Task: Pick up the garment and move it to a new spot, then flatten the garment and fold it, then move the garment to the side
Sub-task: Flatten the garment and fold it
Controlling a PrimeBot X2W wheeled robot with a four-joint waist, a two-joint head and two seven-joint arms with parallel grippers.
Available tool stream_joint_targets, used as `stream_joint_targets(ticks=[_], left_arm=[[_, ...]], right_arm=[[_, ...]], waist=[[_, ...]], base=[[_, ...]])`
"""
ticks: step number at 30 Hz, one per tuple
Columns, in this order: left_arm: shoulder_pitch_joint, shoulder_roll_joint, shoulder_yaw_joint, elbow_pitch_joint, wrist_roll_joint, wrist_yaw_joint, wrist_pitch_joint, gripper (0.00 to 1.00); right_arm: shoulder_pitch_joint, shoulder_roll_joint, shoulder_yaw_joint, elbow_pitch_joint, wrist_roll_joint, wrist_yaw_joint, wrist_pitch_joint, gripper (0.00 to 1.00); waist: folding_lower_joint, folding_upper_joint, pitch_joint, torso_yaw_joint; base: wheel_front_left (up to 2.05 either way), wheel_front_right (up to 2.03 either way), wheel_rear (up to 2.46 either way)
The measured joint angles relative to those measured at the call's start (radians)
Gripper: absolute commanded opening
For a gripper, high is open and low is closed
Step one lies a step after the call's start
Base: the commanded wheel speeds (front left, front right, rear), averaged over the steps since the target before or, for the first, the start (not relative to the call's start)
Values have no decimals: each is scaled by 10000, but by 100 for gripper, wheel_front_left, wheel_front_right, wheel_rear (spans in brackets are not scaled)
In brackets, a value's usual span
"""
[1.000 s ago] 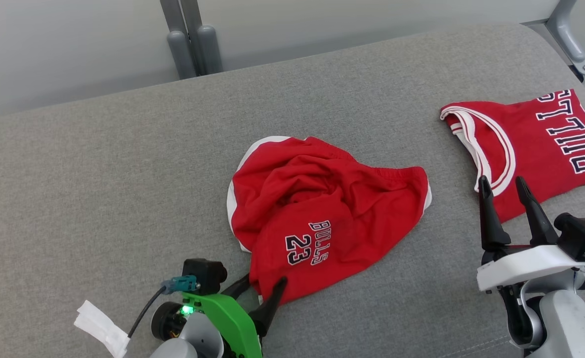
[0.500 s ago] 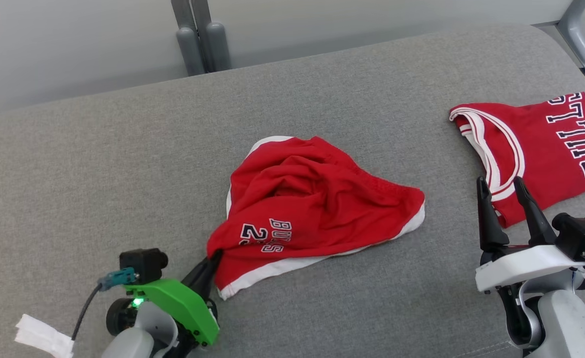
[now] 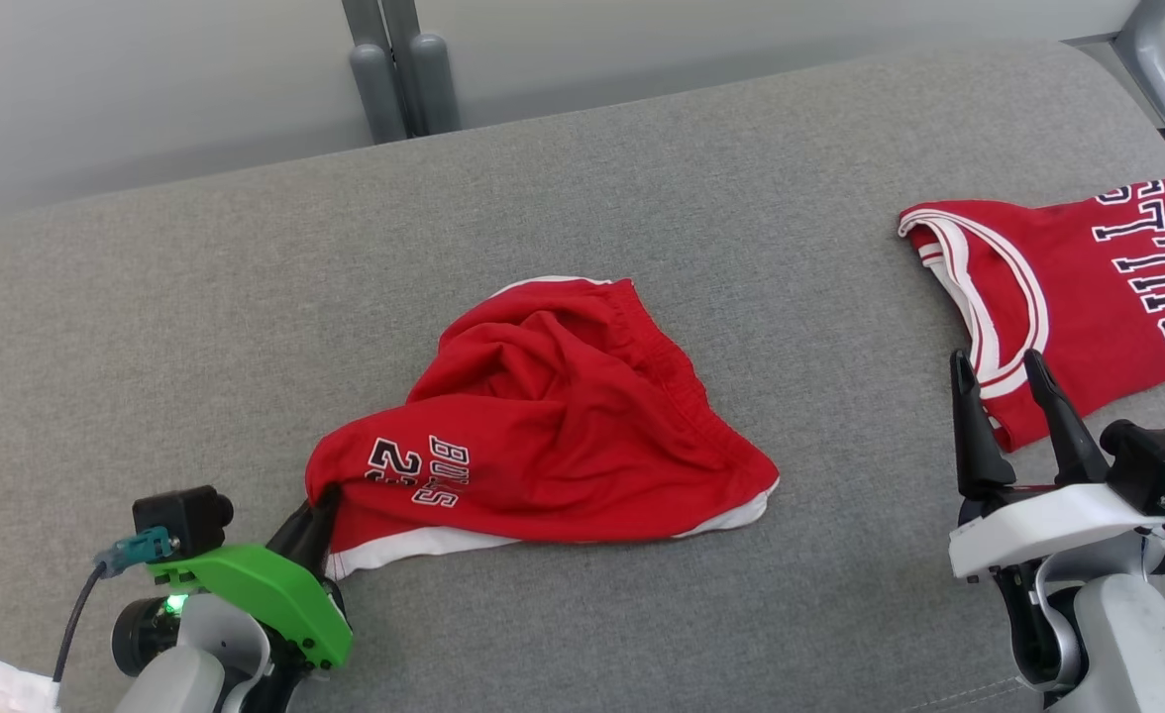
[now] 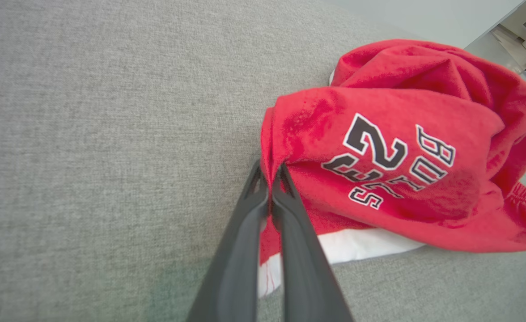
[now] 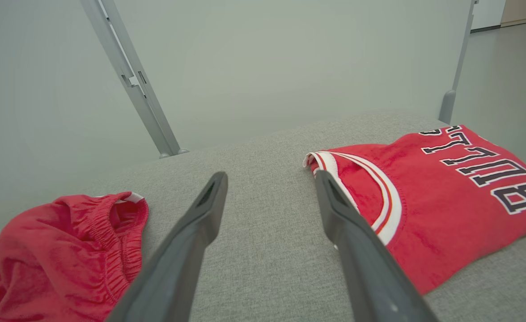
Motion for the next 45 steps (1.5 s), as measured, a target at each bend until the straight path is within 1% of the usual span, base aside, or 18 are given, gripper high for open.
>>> stream_joint_targets(ticks=[4,7,10,13,15,17,20,23,29,31,33,39,45], left_arm=[[183,33,-127,-56,322,75,-314,100],[487,261,-138,-332,552,311,-608,100],[775,662,61,-838,892,663,-1051,100],[1035,970,552,-1747,1239,1246,-1998,100],[1183,1001,913,-2318,1283,1536,-2334,100],[1448,1024,1099,-2796,1641,1749,-2522,100],[1801,1016,1417,-3434,2113,2102,-2637,100],[2240,922,1682,-3835,2508,2328,-2669,100],[3256,249,2266,-4270,3373,2435,-2673,100],[3525,-56,2357,-4263,3452,2360,-2671,100],[3612,-267,2445,-4257,3624,2188,-2673,100],[3598,-541,2778,-4105,4006,1797,-2673,100],[3595,-757,2997,-3986,4243,1576,-2683,100]], right_arm=[[11,27,15,75,-6,0,44,100],[69,15,56,102,-8,0,44,100],[145,-21,102,119,-6,0,42,100],[236,-54,174,167,13,0,27,100],[356,-42,255,236,29,0,25,100],[460,-35,290,307,50,0,-4,100],[605,-29,449,385,115,0,-21,100],[727,-10,600,401,180,0,-48,100],[969,-174,968,420,224,0,-138,100],[1014,-226,1051,407,249,0,-184,100],[1080,-203,1126,364,420,0,-228,100],[1103,-326,1283,146,454,0,-311,100],[1102,-387,1296,61,454,0,-326,100]], waist=[[0,0,-181,51],[0,0,-364,124],[0,0,-569,216],[0,0,-788,356],[-1,0,-922,451],[0,0,-1063,544],[0,0,-1285,701],[-1,0,-1459,888],[-1,0,-1692,1059],[-1,0,-1711,1063],[-1,0,-1712,1073],[-1,0,-1715,1062],[0,0,-1724,1020]], base=[[0,0,0],[0,0,0],[0,0,0],[0,0,0],[0,0,0],[0,0,0],[0,0,0],[0,0,0],[0,0,0],[0,0,0],[0,0,0],[0,0,0],[0,0,0]])
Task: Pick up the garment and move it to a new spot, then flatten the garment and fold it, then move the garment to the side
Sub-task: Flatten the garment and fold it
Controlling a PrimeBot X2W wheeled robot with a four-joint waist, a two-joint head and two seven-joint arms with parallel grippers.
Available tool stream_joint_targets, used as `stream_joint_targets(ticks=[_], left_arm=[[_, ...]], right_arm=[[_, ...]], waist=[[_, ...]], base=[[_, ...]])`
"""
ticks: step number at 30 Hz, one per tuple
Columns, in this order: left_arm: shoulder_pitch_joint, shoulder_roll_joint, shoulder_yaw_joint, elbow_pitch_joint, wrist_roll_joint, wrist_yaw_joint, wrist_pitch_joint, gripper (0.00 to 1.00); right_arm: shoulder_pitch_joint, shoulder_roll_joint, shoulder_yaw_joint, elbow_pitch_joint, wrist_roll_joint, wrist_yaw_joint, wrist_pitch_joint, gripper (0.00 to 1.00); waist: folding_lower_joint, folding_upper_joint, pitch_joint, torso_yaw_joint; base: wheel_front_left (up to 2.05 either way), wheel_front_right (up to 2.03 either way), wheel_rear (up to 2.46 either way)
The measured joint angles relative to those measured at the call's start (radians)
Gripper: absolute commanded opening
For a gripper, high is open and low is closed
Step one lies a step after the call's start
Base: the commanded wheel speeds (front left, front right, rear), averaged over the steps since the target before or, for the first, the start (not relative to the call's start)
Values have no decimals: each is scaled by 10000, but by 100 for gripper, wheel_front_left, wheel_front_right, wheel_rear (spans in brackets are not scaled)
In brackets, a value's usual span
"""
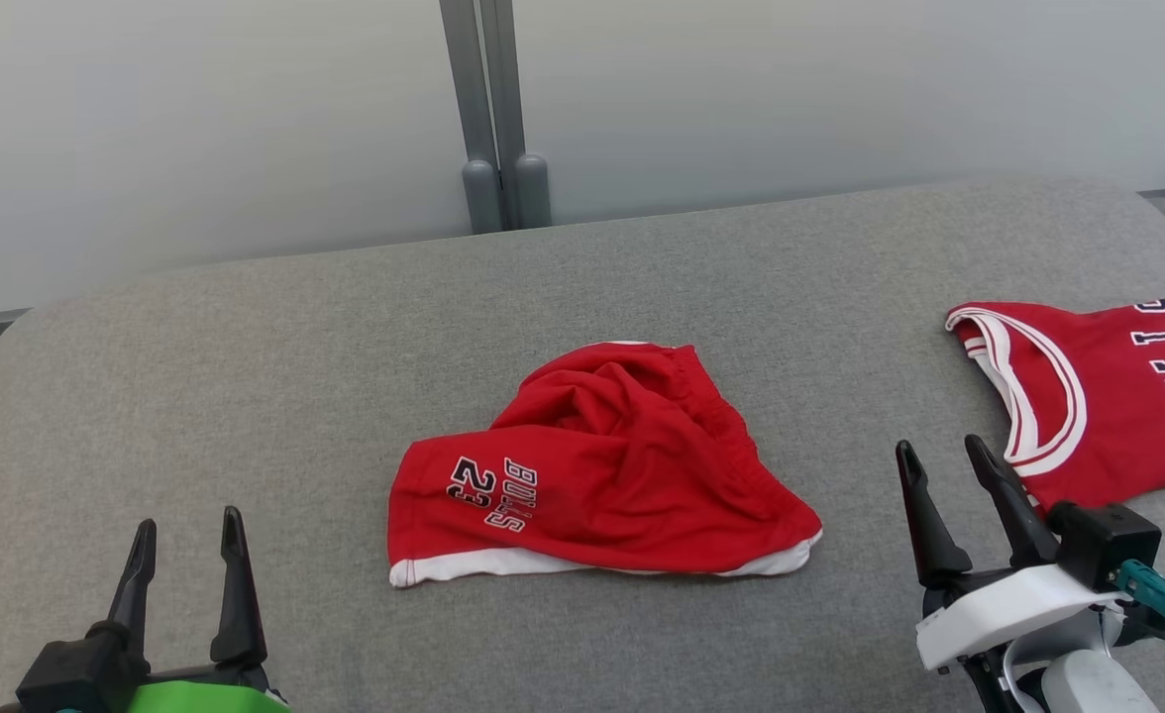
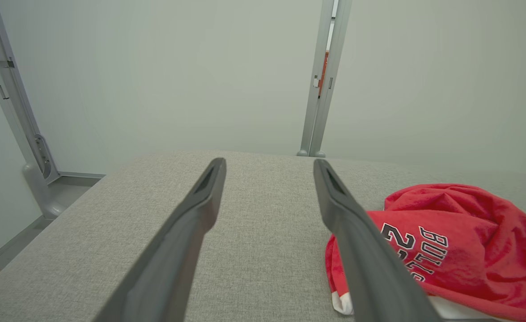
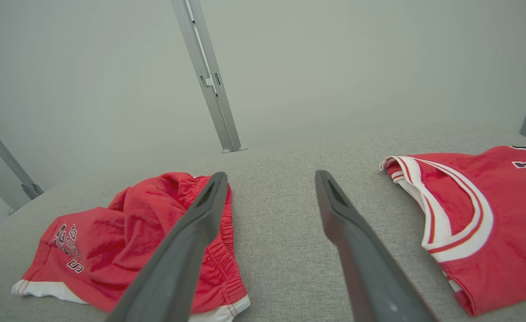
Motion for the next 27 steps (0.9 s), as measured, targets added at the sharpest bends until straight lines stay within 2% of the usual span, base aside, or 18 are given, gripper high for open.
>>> stream_joint_targets(ticks=[13,16,19,22,27], left_arm=[[-14,-337,332,263,276,-349,-2,100],[-15,-451,257,510,-84,-537,263,100],[-113,-422,-21,673,-286,-953,763,100],[-292,-378,-531,863,-546,-1407,1649,100],[-587,-336,-1214,1227,-907,-1812,3030,100]], right_arm=[[1,15,-42,92,6,0,61,100],[1,102,10,399,234,0,598,100],[-74,205,276,844,669,0,1699,100],[-347,201,660,1152,1062,0,2796,100],[-715,207,696,1588,1346,-2,3963,100]], waist=[[0,0,26,-30],[0,0,49,-23],[0,0,114,-7],[0,0,189,56],[0,0,353,209]], base=[[0,0,0],[0,0,0],[0,0,0],[0,0,0],[0,0,0]])
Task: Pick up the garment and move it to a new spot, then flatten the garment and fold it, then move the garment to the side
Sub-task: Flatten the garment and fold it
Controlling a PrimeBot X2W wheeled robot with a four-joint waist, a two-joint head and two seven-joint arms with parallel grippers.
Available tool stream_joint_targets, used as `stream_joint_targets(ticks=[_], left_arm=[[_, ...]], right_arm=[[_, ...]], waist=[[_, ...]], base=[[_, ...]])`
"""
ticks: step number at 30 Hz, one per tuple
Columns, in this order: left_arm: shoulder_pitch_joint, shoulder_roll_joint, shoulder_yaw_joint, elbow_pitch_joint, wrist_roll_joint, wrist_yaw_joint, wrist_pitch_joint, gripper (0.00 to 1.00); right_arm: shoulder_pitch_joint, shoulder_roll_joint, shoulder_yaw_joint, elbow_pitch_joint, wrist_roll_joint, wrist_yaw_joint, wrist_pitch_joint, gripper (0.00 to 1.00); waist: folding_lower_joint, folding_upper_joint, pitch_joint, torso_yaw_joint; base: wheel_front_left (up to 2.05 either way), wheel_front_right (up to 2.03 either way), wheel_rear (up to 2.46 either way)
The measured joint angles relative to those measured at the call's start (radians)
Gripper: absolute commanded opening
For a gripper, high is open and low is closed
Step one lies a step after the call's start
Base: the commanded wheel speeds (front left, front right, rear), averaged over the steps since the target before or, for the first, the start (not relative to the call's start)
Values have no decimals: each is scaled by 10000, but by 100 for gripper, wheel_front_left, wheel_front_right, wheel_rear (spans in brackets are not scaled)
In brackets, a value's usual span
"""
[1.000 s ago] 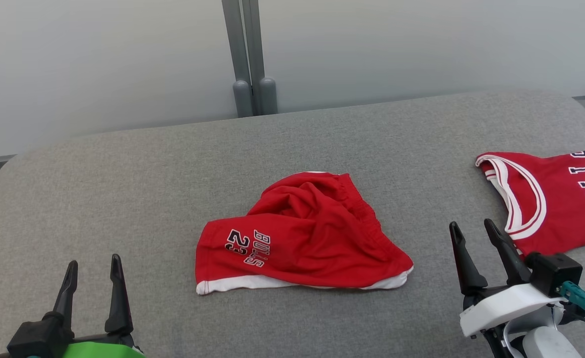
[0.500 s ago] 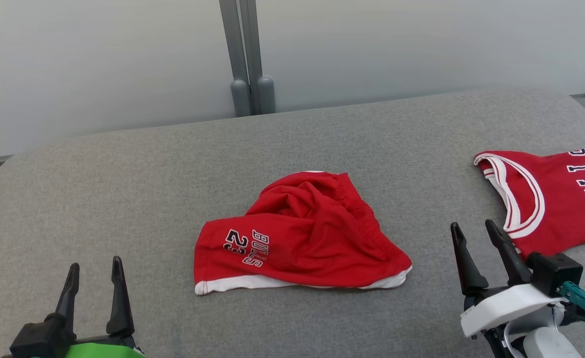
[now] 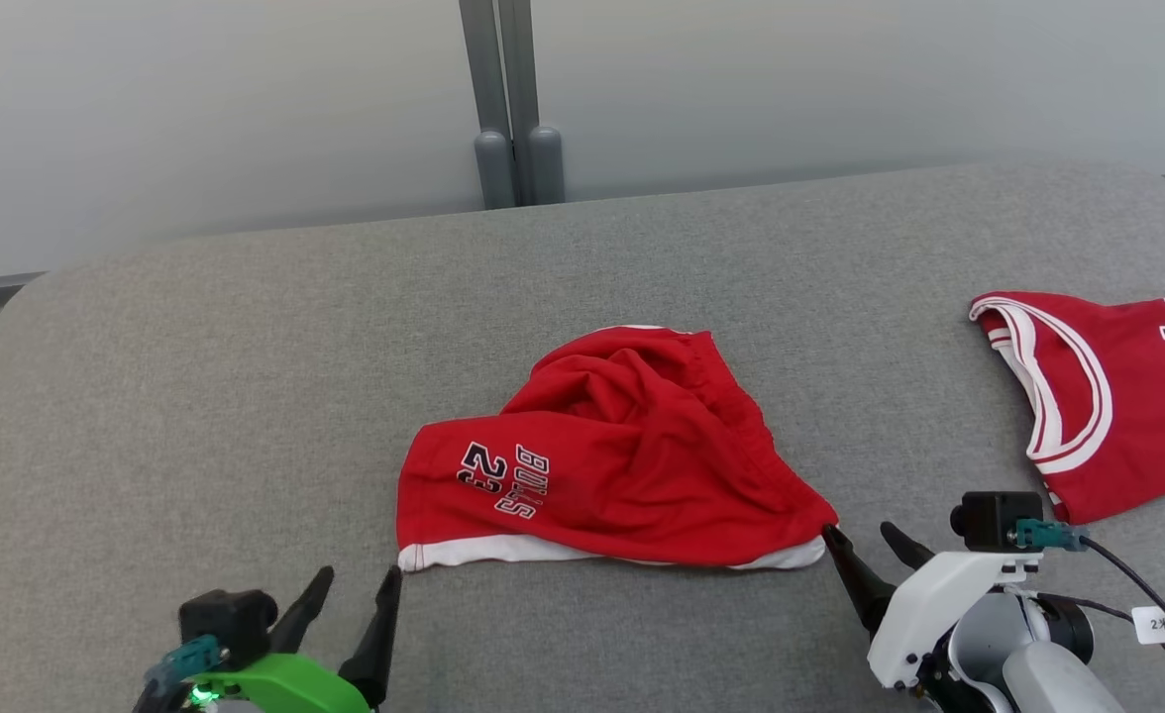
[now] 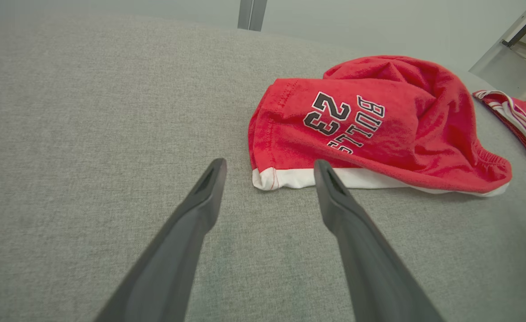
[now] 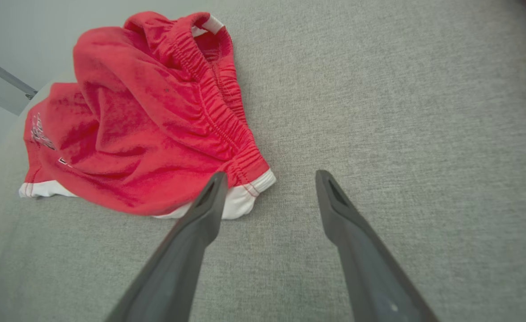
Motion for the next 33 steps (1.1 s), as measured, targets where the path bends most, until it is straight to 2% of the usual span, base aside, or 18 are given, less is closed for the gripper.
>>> stream_joint_targets(ticks=[5,12,19,22,26,29,30,32,33], left_arm=[[-477,-33,-516,384,-295,-217,761,100],[-1238,-134,-1072,1202,-318,-339,1087,100],[-1848,-247,-1404,1990,-330,-412,968,100],[-2166,-247,-1252,2320,-272,-245,662,100],[-2485,-293,-1319,2855,-251,-253,535,100],[-2740,-374,-1438,3145,-265,-313,495,100],[-2793,-382,-1457,3229,-268,-332,447,91],[-2899,-385,-1494,3405,-309,-339,362,49],[-2940,-391,-1515,3482,-330,-345,316,36]], right_arm=[[-340,146,-282,199,-21,0,334,100],[-662,291,-272,389,-12,0,857,100],[-779,393,-217,384,-6,2,890,100],[-849,422,-148,387,0,2,878,100],[-891,433,-13,376,67,2,846,100],[-949,422,92,374,125,0,844,69],[-961,416,128,380,155,0,848,56],[-966,399,205,399,203,0,851,35],[-966,395,234,412,251,0,865,11]], waist=[[0,0,251,148],[0,0,729,254],[0,0,1124,318],[0,0,1226,322],[0,0,1349,310],[0,0,1418,278],[0,0,1431,264],[0,0,1442,235],[0,0,1433,228]], base=[[0,0,0],[0,0,0],[0,0,0],[0,0,0],[0,0,0],[0,0,0],[0,0,0],[0,0,0],[0,0,0]])
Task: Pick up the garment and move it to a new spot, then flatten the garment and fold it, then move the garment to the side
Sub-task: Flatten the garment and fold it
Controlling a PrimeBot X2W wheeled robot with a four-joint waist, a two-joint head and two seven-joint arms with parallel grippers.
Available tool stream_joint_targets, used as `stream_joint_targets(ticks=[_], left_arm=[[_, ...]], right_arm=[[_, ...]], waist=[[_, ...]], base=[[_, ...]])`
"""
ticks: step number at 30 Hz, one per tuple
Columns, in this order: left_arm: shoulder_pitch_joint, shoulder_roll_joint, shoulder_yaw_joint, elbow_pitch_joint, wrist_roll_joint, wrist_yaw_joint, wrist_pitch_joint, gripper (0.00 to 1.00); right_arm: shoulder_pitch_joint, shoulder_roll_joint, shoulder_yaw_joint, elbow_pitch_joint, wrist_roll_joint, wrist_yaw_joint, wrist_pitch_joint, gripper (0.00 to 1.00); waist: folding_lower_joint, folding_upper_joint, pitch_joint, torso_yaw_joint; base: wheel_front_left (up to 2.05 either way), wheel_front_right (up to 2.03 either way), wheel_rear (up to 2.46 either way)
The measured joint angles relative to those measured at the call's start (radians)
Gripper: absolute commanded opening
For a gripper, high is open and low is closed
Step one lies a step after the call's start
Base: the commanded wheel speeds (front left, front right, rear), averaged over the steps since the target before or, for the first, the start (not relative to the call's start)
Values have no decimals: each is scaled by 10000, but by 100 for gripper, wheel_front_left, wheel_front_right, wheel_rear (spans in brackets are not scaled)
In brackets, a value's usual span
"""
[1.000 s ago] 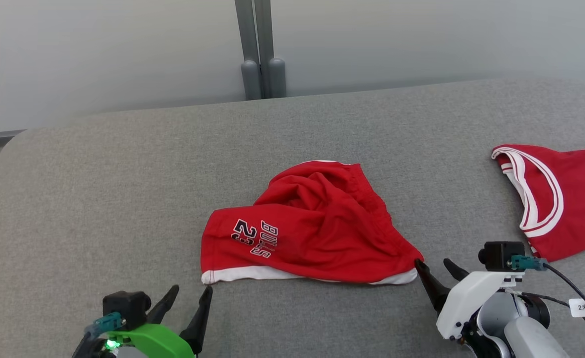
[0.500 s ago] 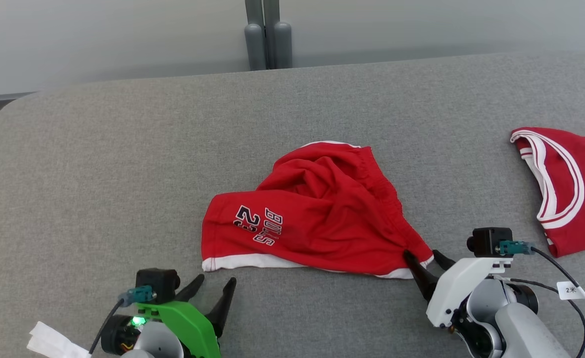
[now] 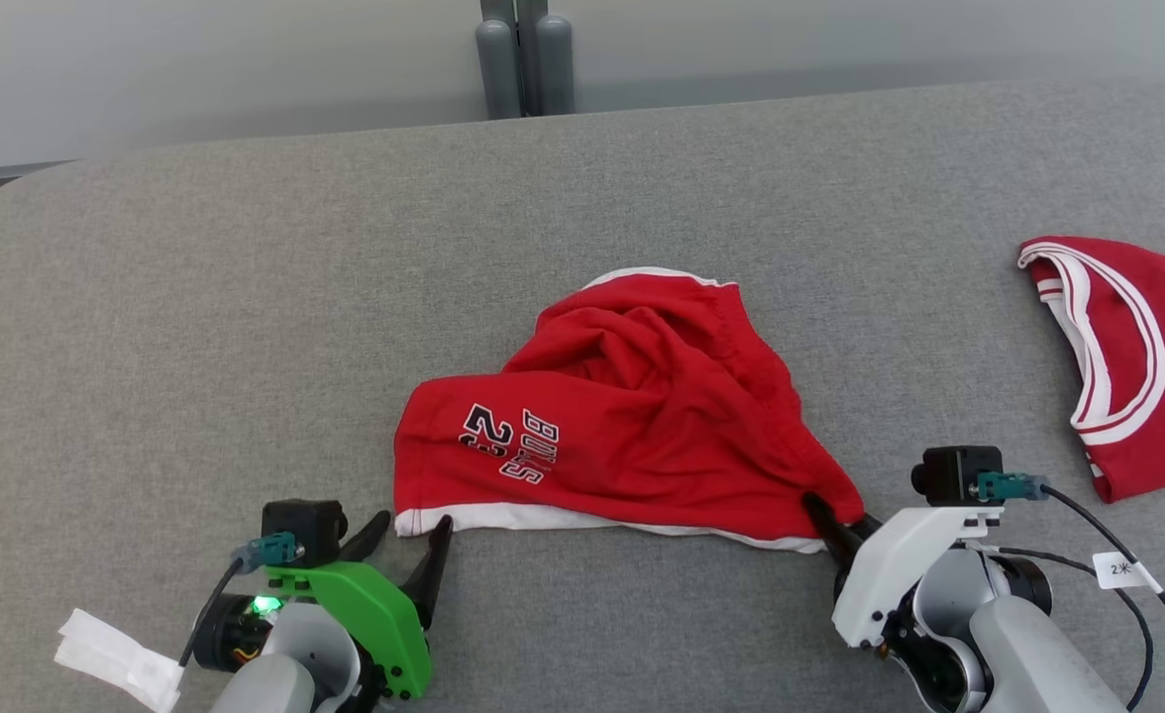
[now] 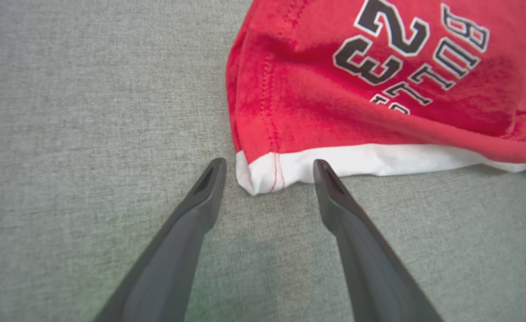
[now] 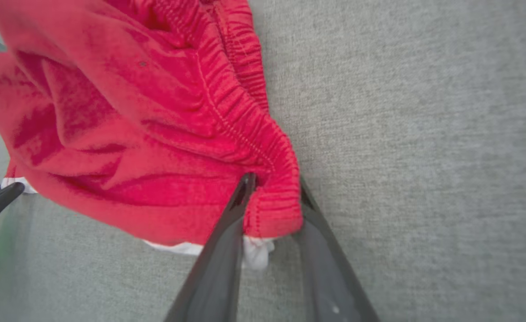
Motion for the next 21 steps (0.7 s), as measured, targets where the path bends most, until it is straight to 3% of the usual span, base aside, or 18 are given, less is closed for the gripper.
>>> stream_joint_targets(ticks=[1,2,11,21], left_arm=[[-29,-8,-19,77,-8,-10,-25,20],[-55,-13,-44,173,-23,-12,-36,0],[-82,102,-157,397,-171,-82,-418,0],[-305,848,81,-1260,-163,-79,-449,0]], right_arm=[[0,-2,29,12,27,0,15,0],[0,-2,71,17,82,2,27,0],[4,-65,286,-128,462,0,-477,0],[-279,-336,418,-1356,1666,0,-1206,0]], waist=[[0,0,-11,-5],[0,0,-28,-10],[0,0,-308,-17],[0,0,-302,-117]], base=[[0,0,0],[0,0,0],[0,0,0],[0,0,0]])
